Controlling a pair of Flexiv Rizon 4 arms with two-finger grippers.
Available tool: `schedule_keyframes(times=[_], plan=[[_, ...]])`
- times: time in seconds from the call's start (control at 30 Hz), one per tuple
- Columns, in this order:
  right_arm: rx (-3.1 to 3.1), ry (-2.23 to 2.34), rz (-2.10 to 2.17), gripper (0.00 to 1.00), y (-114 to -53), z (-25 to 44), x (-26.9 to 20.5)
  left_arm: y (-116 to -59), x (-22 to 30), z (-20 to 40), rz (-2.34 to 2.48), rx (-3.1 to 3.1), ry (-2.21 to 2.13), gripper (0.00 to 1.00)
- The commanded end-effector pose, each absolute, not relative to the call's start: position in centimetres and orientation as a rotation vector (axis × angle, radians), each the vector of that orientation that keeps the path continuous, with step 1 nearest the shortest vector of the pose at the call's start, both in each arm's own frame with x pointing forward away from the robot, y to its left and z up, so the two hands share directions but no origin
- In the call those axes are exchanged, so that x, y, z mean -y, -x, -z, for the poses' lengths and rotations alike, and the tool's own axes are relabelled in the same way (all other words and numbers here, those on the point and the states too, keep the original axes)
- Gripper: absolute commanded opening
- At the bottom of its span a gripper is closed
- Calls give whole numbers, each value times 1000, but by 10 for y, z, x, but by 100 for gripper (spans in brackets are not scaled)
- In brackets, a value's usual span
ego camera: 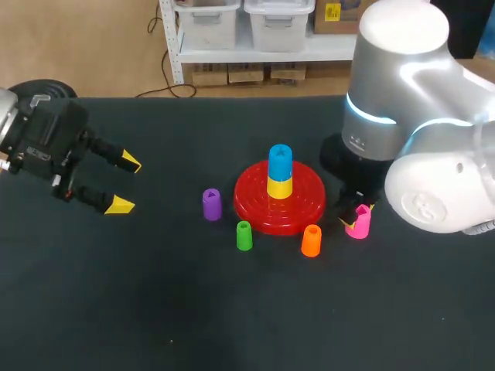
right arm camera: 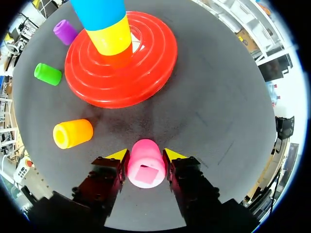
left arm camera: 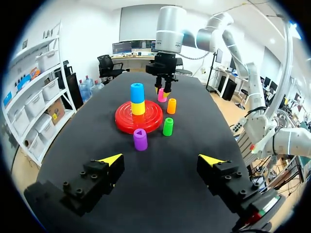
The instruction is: Pick up and stack the cylinders on the red base in this order: pink,purple,orange,green
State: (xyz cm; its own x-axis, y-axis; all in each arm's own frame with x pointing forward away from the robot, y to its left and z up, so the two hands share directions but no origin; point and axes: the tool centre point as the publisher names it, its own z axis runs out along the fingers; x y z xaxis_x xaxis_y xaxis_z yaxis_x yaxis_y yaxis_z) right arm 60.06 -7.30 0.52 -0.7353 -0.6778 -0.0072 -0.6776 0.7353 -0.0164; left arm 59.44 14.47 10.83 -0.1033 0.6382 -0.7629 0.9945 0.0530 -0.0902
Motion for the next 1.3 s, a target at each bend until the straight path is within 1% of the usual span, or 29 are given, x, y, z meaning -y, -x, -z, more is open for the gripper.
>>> schedule_keyframes(times=[0.03,0.23,0.47,0.63,0.77,0.97,1.3], plan=[[-2916,1135,16,0,-600,-5,72,-594,-145,-107,859,-1794,-1634,100],[-2892,1121,0,0,-600,-21,72,-594,-145,-107,859,-1794,-1634,100],[-2780,1188,70,0,-614,-82,65,-594,-145,-107,859,-1794,-1634,100],[-2695,1257,57,0,-628,-128,48,-594,-145,-107,859,-1794,-1634,100],[-2638,1331,19,0,-638,-152,26,-594,-145,-107,859,-1794,-1634,100],[-2566,1452,-31,0,-647,-166,-11,-594,-145,-107,859,-1794,-1634,100],[-2556,1593,-33,0,-667,-150,-50,-594,-145,-107,859,-1794,-1634,100]])
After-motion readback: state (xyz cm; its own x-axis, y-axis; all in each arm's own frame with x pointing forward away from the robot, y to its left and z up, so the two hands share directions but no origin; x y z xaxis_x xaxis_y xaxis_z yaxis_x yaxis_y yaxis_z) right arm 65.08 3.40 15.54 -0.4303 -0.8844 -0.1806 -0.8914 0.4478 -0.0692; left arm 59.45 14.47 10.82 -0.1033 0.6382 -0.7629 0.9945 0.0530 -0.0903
